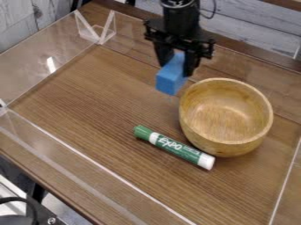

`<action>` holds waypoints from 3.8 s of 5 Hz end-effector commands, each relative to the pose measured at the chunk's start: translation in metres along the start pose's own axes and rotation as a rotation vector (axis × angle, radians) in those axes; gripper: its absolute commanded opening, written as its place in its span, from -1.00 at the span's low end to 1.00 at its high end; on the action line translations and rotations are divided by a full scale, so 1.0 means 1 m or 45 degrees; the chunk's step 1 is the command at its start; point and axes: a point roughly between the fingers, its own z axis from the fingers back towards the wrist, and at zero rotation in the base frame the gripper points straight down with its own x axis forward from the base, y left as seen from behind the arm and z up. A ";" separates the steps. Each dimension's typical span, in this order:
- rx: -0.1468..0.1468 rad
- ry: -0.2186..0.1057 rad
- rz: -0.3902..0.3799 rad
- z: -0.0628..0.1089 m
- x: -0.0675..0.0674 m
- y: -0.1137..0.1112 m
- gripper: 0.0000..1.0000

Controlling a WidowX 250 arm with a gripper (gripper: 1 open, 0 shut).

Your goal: Put the blue block in the brown bowl

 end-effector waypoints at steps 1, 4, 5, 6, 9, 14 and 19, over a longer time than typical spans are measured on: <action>-0.007 -0.120 -0.016 0.030 0.013 -0.009 -1.00; -0.023 -0.125 -0.022 0.035 0.012 -0.027 -1.00; -0.027 -0.128 -0.021 0.036 0.013 -0.033 -1.00; -0.030 -0.128 -0.024 0.037 0.013 -0.038 -1.00; -0.035 -0.119 -0.030 0.033 0.014 -0.048 -1.00; -0.033 -0.092 -0.051 0.019 0.010 -0.070 -1.00; -0.060 -0.072 -0.075 -0.007 -0.003 -0.083 1.00</action>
